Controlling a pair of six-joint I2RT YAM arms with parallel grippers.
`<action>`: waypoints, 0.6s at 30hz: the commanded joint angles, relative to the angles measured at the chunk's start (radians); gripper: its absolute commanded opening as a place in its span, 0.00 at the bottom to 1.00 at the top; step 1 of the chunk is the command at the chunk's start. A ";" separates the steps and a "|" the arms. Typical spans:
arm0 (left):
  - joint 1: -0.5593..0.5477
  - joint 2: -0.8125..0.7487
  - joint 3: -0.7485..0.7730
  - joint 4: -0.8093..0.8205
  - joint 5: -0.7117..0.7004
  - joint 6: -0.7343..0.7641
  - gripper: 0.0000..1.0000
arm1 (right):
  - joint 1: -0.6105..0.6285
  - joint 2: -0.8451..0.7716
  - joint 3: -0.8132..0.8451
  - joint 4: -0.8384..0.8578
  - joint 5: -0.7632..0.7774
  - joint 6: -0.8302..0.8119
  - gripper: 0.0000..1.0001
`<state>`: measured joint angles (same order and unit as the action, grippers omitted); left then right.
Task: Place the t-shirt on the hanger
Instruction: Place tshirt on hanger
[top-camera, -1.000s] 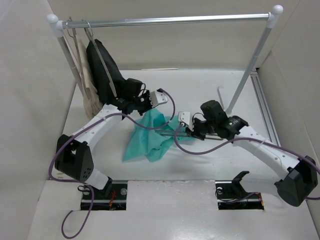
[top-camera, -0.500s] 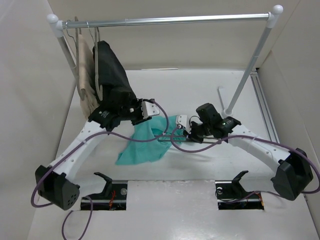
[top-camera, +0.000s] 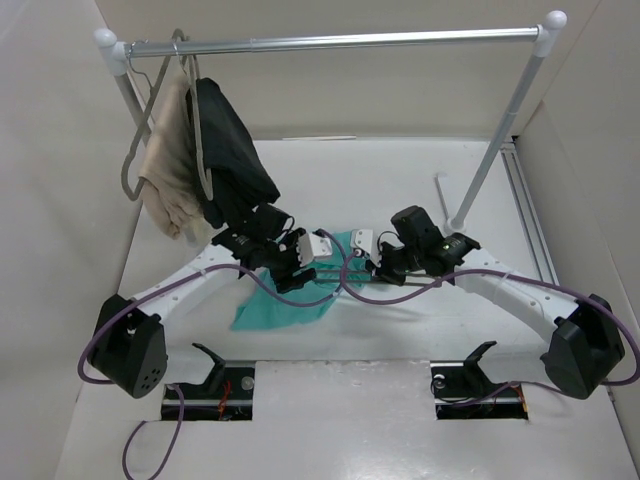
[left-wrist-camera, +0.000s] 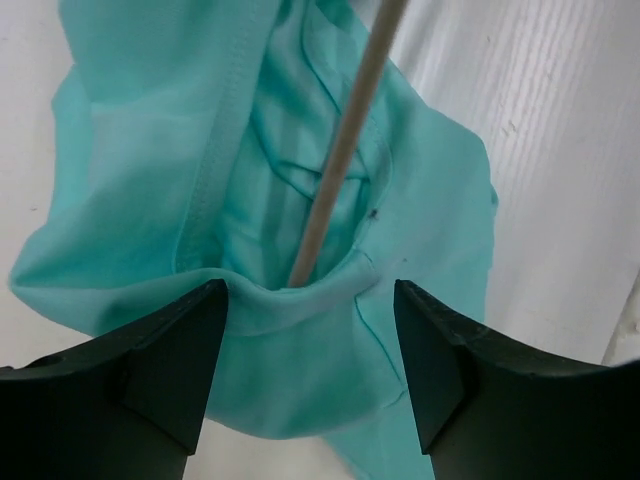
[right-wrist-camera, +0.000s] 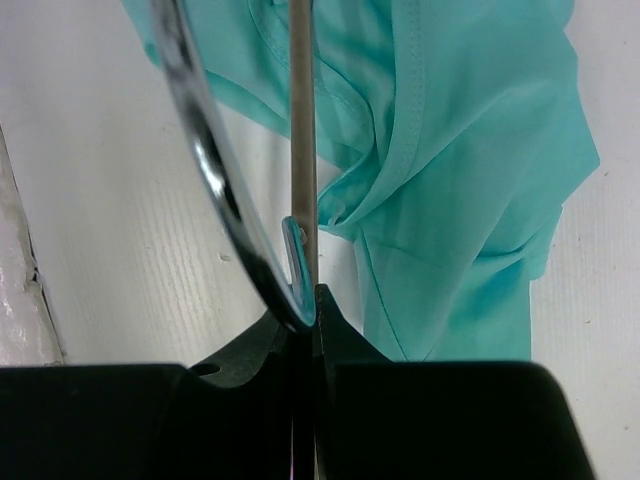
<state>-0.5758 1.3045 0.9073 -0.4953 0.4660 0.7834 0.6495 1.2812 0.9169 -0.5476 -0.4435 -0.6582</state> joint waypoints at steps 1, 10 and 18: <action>-0.001 -0.007 -0.011 0.122 -0.012 -0.117 0.64 | 0.009 -0.005 0.014 0.058 -0.012 -0.001 0.00; -0.001 0.024 -0.044 0.164 -0.004 -0.135 0.00 | 0.009 -0.014 0.005 0.058 -0.012 -0.001 0.00; -0.001 -0.036 0.080 0.017 0.052 0.029 0.00 | 0.009 -0.014 0.016 -0.008 0.018 -0.032 0.00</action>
<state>-0.5827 1.3266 0.9024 -0.4080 0.4828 0.7349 0.6495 1.2819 0.9154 -0.5423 -0.4221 -0.6697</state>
